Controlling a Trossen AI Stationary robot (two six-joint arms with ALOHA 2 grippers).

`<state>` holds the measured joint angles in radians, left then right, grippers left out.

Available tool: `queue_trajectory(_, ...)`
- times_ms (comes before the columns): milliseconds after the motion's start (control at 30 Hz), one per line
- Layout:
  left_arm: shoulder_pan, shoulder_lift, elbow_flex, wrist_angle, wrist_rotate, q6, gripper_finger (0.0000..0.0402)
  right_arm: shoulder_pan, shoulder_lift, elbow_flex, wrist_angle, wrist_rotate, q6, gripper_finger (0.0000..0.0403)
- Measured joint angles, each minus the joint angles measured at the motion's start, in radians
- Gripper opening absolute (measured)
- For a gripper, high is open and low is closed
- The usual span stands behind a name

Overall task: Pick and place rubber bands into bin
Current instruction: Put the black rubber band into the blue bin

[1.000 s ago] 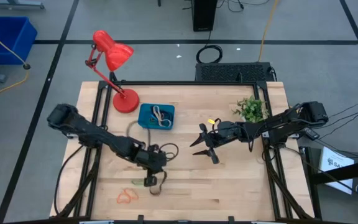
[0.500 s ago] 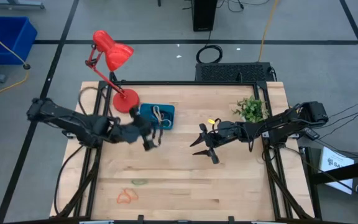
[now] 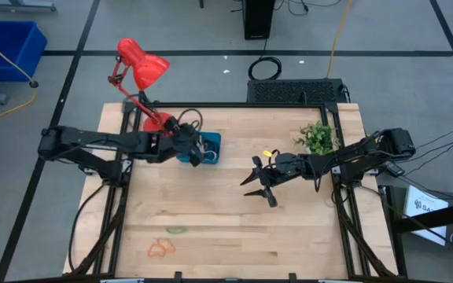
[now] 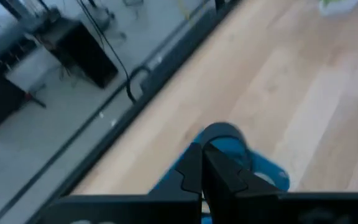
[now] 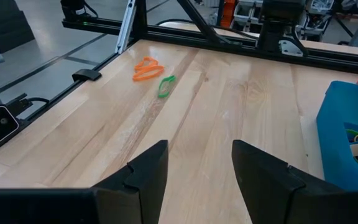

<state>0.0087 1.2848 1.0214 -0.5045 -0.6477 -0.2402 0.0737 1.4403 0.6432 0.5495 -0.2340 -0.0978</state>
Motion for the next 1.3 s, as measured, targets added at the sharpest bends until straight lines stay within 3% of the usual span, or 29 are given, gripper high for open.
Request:
queue_trajectory(133,0.044,0.074,-0.005,-0.019,0.068,-0.015,0.0006,0.0,0.0,0.0,0.0,0.0,0.0,0.0175)
queue_trajectory(400,0.107,0.272,-0.005,-0.024,0.074,-0.024,0.0006,0.0,0.0,0.0,0.0,0.0,-0.024,0.0173)
queue_trajectory(700,0.151,0.457,-0.005,-0.019,0.159,-0.026,0.0008,0.0,0.0,0.0,0.0,0.0,-0.03,0.0172)
queue_trajectory(867,0.156,0.478,-0.004,-0.015,0.169,-0.031,0.0021,0.0,0.0,0.0,0.0,0.0,-0.03,0.0176)
queue_trajectory(1133,0.156,0.47,-0.004,0.023,0.177,-0.027,0.0006,0.0,0.0,0.0,0.0,0.0,-0.03,0.0172)
queue_trajectory(1300,0.156,0.47,-0.005,0.038,0.177,-0.025,0.0034,0.0,0.0,0.0,0.0,0.0,-0.03,0.0176)
